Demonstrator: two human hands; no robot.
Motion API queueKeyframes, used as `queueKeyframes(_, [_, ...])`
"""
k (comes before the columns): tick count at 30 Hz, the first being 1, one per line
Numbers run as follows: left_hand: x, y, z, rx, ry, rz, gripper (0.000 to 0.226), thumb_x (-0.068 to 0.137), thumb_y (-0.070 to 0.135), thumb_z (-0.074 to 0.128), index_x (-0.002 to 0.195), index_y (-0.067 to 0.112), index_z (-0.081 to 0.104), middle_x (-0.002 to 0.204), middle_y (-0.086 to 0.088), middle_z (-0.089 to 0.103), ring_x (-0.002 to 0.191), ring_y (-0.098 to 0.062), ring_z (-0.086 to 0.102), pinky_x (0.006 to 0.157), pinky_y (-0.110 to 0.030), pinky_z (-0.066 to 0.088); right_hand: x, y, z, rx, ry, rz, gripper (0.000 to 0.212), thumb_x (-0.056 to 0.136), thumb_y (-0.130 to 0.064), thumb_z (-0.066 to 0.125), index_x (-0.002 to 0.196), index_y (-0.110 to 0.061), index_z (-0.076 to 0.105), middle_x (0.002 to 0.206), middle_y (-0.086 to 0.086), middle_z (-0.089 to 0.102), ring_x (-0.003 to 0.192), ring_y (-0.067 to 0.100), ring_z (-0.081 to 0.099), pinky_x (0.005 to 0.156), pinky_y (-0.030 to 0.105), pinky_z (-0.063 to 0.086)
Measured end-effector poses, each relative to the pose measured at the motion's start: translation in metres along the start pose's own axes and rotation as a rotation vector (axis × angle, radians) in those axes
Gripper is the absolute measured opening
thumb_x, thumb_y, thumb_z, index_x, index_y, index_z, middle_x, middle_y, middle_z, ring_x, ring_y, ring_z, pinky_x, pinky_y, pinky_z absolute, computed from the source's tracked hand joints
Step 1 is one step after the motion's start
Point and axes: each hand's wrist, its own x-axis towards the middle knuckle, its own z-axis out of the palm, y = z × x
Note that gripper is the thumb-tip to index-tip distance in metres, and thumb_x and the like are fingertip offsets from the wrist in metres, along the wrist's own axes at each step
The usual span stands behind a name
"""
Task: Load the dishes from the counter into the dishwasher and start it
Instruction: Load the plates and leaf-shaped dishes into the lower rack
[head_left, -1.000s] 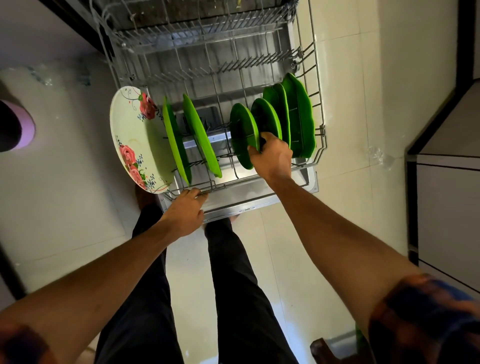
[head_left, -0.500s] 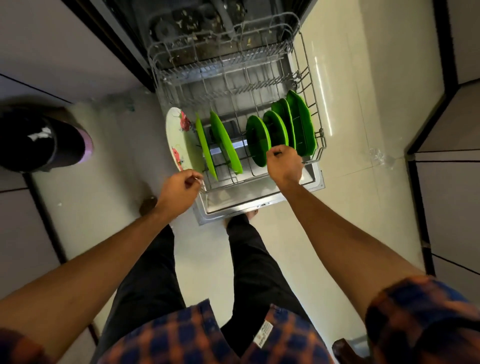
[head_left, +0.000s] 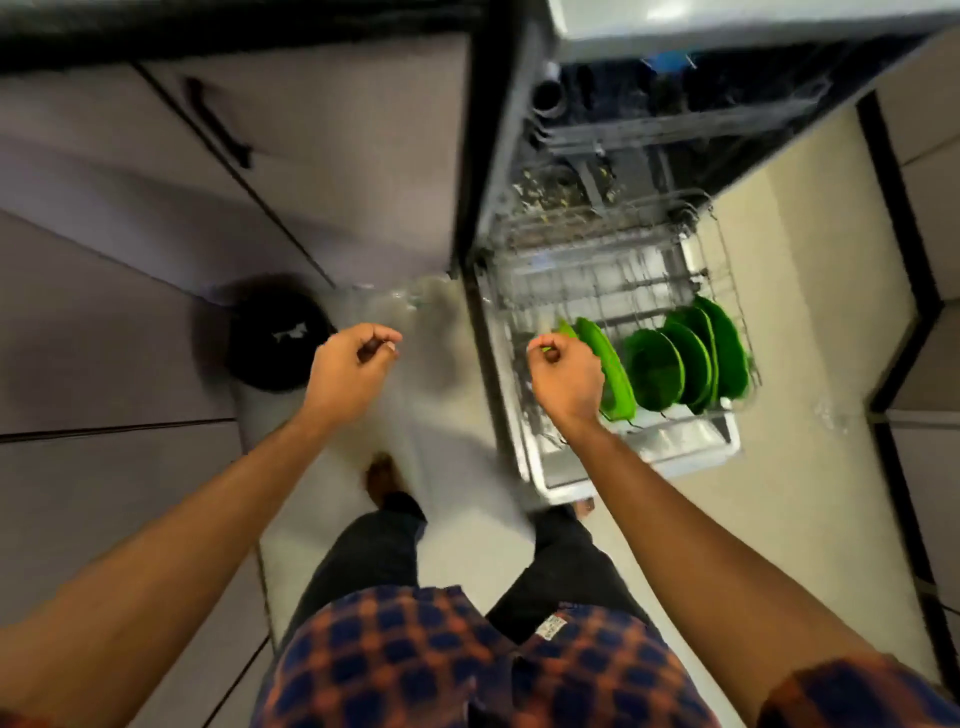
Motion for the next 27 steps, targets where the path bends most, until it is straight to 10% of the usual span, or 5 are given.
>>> queueKeyframes(13, [0.033, 0.016, -0.319, -0.005, 0.622, 0.109, 0.015, 0.091, 0.008, 0.064, 0.097, 0.016, 0.074, 0.076, 0.016, 0.064, 0.068, 0.006, 0.058, 0.071, -0.01, 0.045, -0.03, -0.342, 0.052, 0.093, -0.095, -0.687, 0.011, 0.091, -0.03, 0.067, 0.092, -0.024, 0.076, 0.08, -0.005, 0.075, 0.076, 0.017, 0.068, 0.069, 0.034, 0.054])
queueKeyframes(27, [0.185, 0.009, -0.436, 0.324, 0.839, -0.179, 0.051, 0.083, 0.046, 0.069, 0.124, 0.018, 0.061, 0.126, -0.008, 0.054, 0.127, -0.03, 0.045, 0.117, -0.053, 0.022, 0.086, -0.58, 0.102, 0.146, -0.106, -0.9, 0.012, 0.09, -0.027, 0.064, 0.092, -0.025, 0.075, 0.081, -0.012, 0.07, 0.074, 0.008, 0.064, 0.068, 0.029, 0.051])
